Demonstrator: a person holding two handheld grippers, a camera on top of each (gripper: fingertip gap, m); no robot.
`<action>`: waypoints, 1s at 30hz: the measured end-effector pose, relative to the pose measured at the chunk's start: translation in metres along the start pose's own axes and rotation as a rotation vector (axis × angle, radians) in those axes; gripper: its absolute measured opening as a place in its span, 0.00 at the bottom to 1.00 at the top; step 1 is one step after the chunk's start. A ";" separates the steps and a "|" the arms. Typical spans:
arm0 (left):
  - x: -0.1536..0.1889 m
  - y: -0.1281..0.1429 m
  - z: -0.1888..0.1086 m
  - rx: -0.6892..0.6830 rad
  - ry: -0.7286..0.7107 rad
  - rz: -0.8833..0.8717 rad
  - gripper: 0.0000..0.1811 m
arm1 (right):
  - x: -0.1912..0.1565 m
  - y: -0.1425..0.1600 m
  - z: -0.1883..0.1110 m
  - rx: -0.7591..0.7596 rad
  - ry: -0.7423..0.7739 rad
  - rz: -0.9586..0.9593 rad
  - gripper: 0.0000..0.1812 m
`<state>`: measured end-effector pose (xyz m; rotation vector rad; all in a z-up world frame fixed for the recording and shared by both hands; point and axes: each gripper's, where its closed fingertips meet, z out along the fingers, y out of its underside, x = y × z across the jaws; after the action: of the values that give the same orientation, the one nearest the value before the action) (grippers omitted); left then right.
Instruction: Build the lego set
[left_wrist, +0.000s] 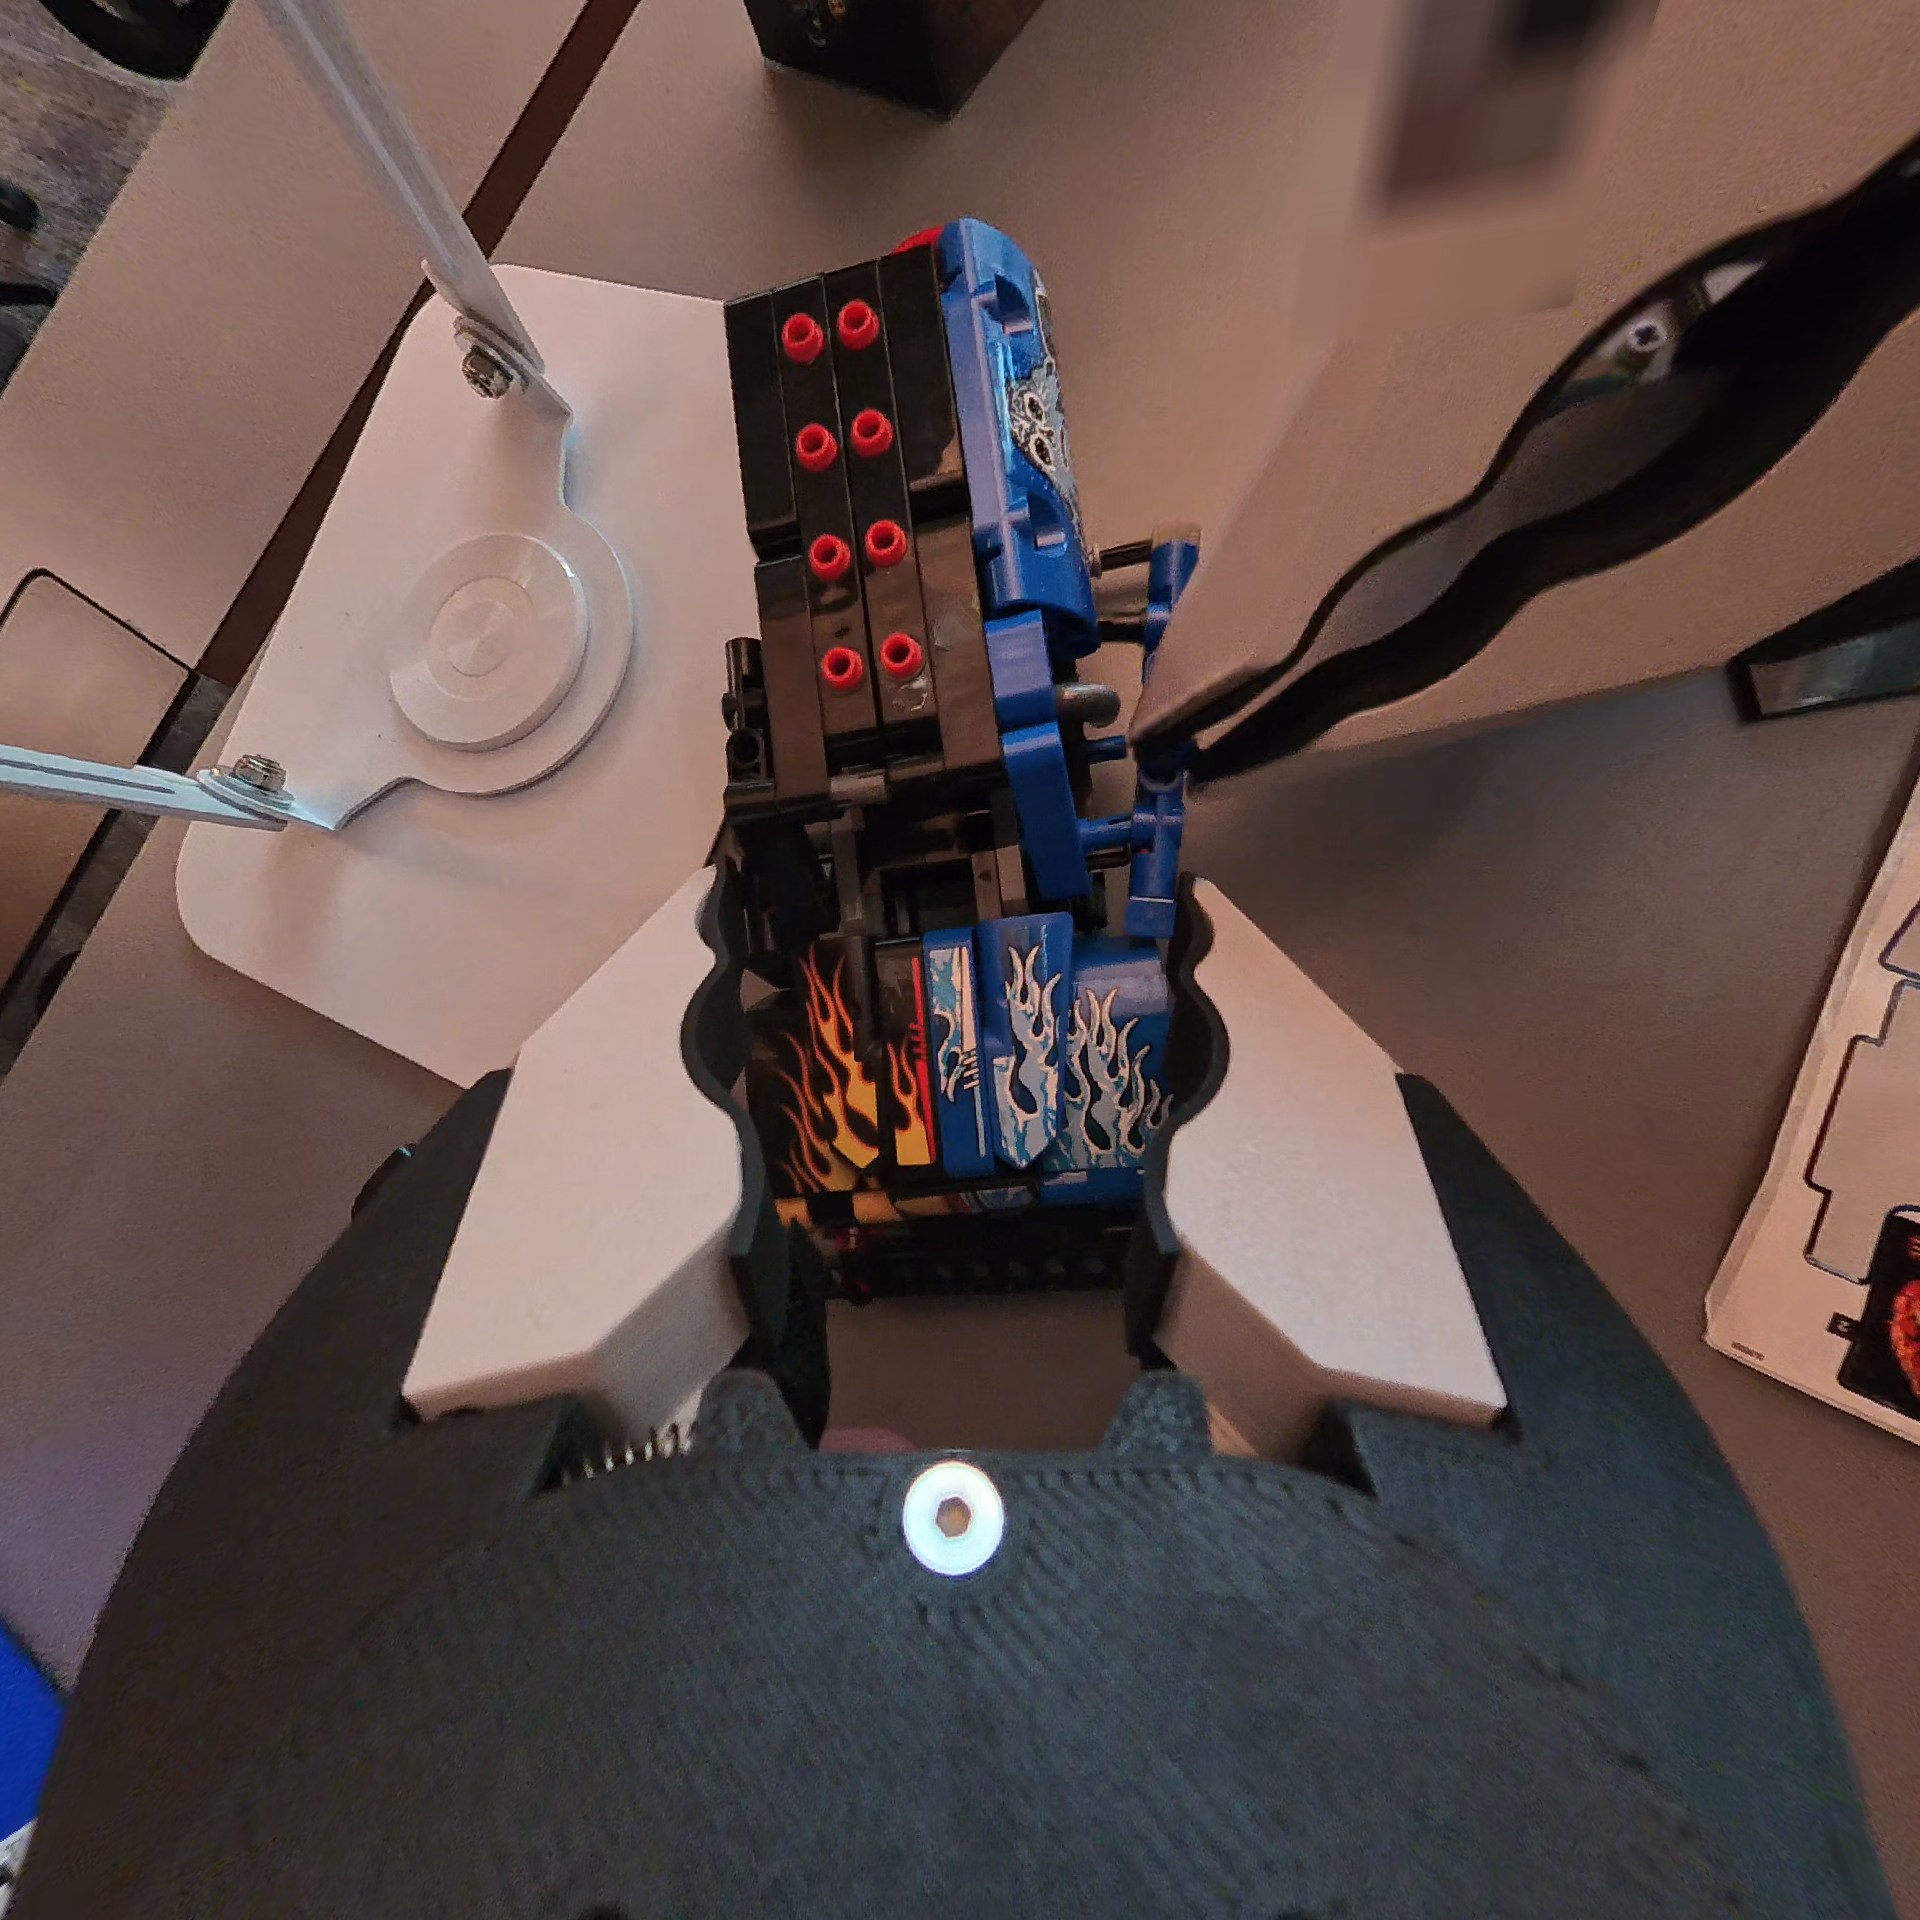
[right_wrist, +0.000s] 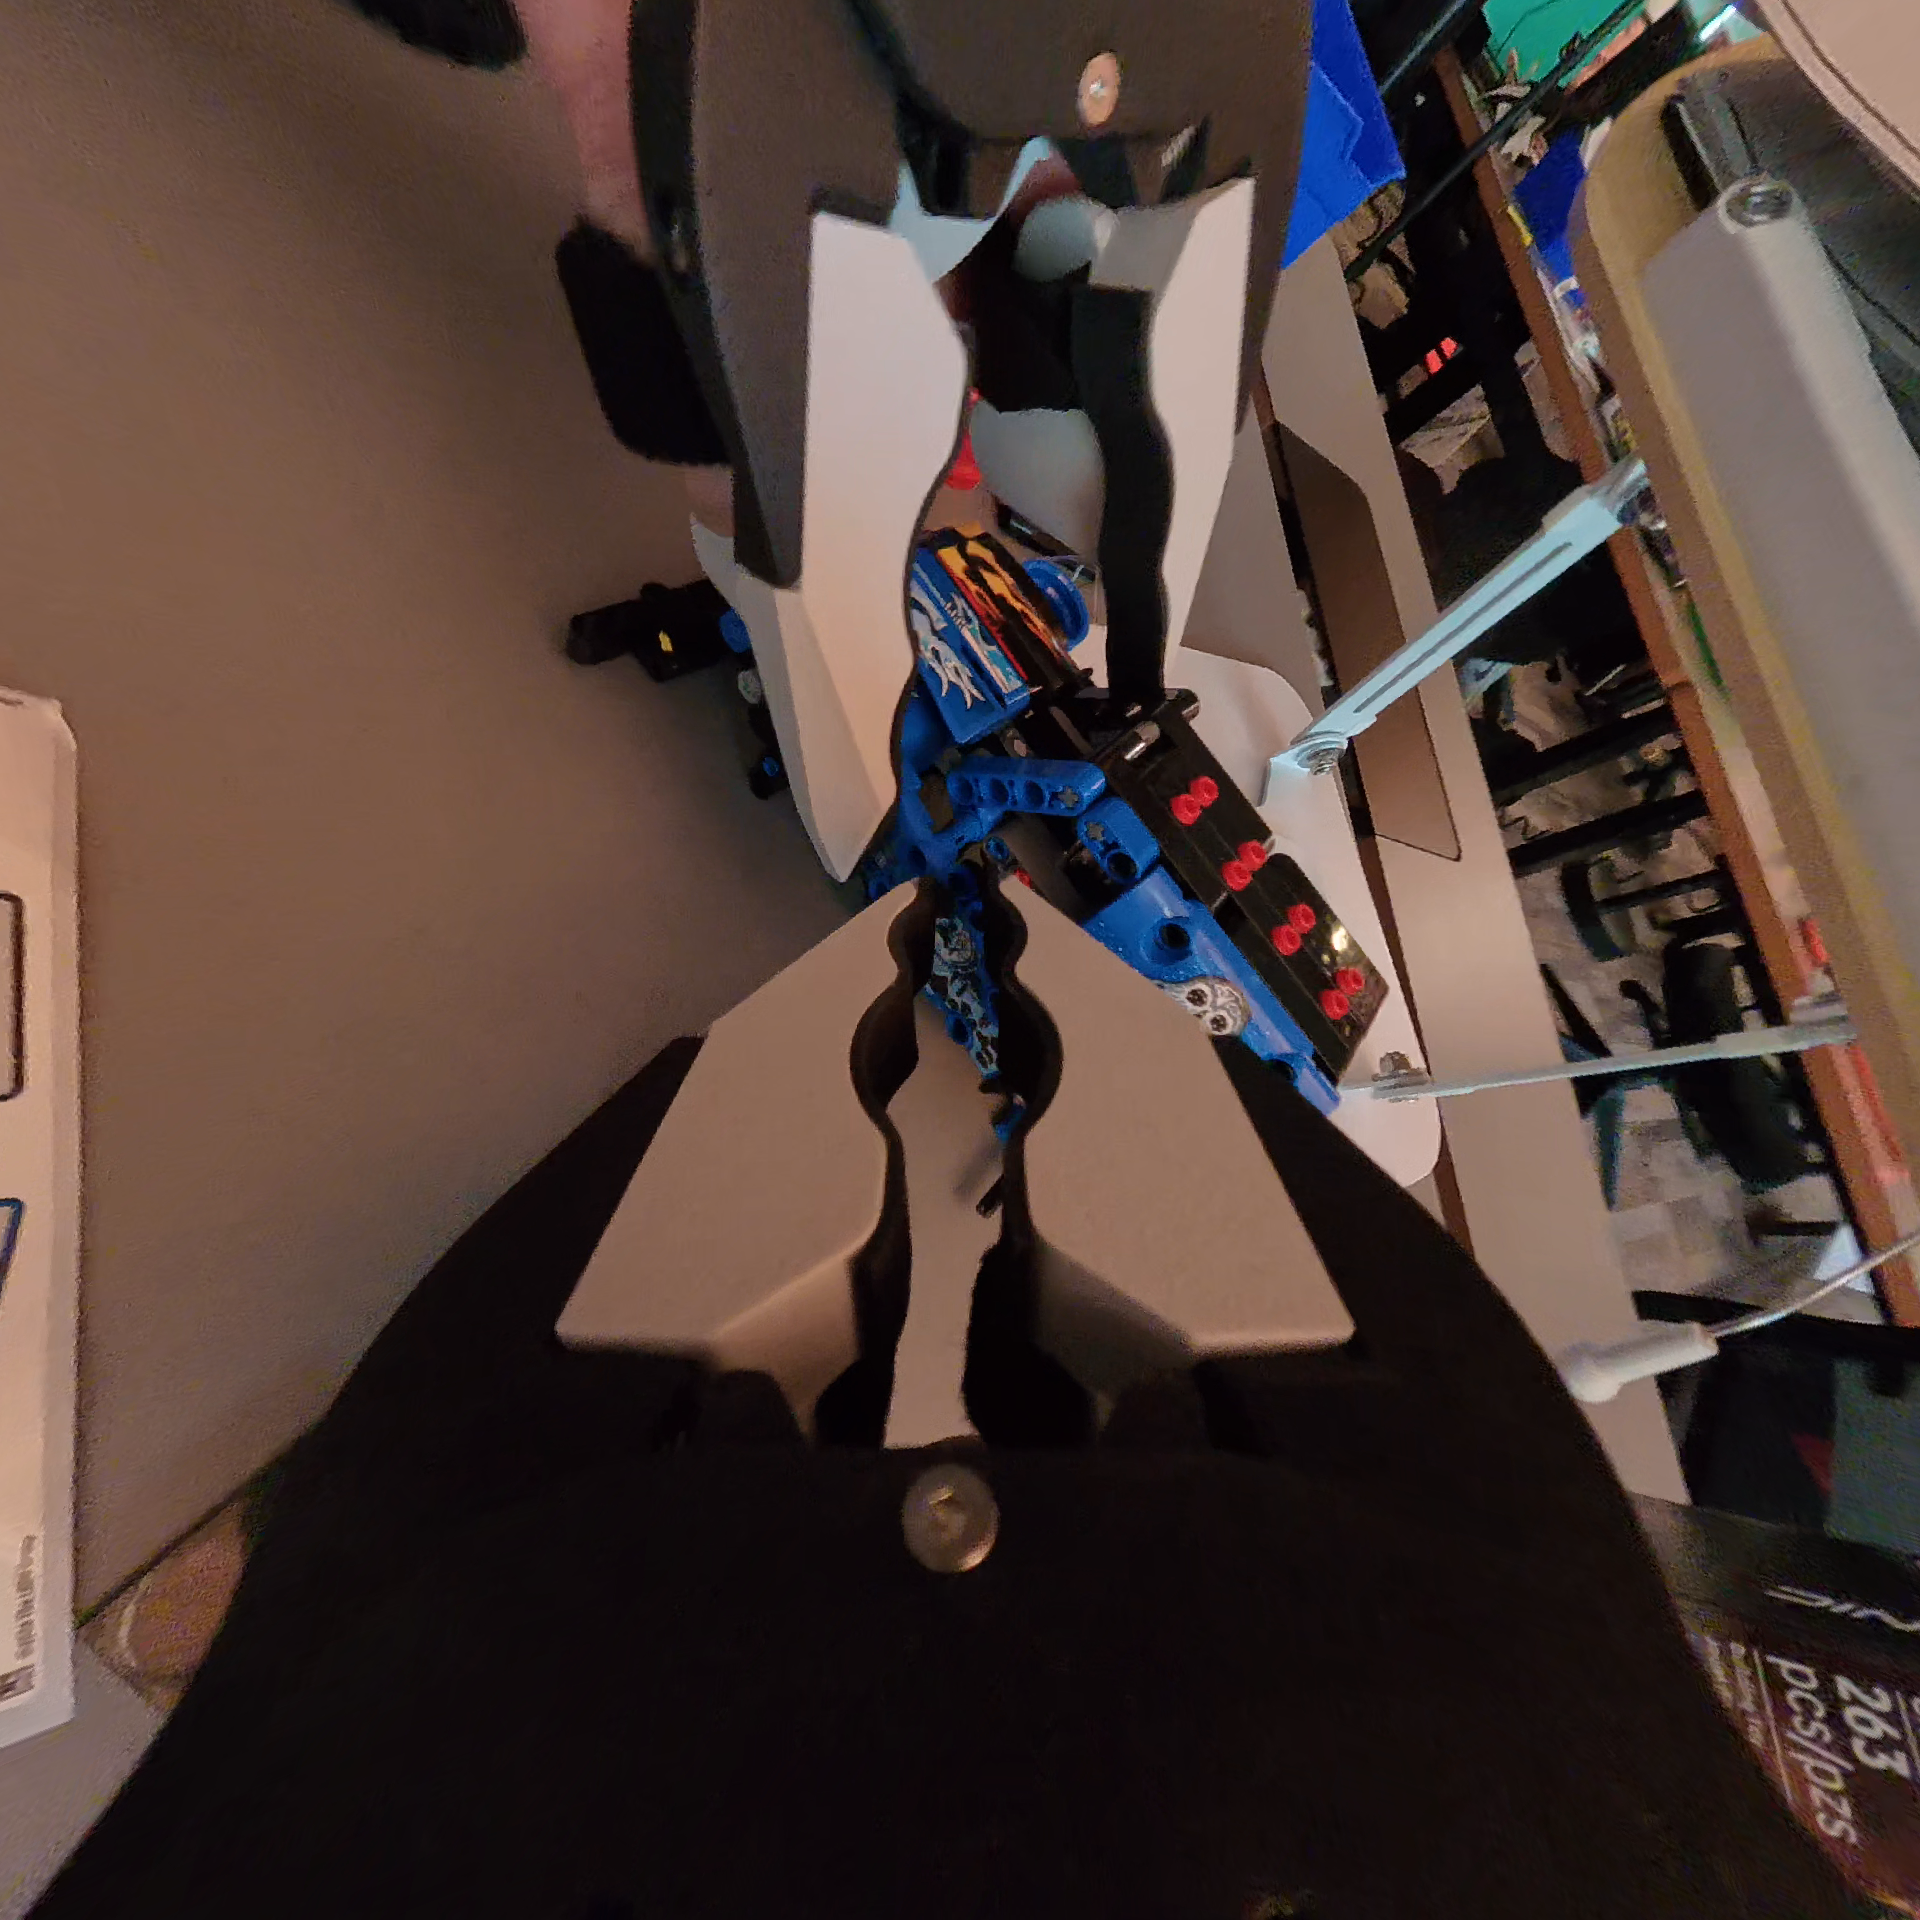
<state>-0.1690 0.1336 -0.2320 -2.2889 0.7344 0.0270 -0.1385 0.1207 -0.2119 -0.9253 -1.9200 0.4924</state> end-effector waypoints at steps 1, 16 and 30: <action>0.000 0.000 0.000 0.003 0.001 -0.002 0.45 | -0.001 0.001 0.002 -0.003 0.005 -0.015 0.04; -0.004 0.001 0.005 -0.003 -0.038 0.047 0.46 | 0.001 -0.002 0.004 0.007 -0.069 -0.009 0.00; -0.005 0.000 0.006 0.004 -0.059 0.076 0.45 | 0.000 -0.001 0.010 0.027 -0.010 -0.062 0.05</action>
<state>-0.1726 0.1397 -0.2352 -2.2459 0.7895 0.1272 -0.1471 0.1205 -0.2165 -0.8447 -1.9398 0.4863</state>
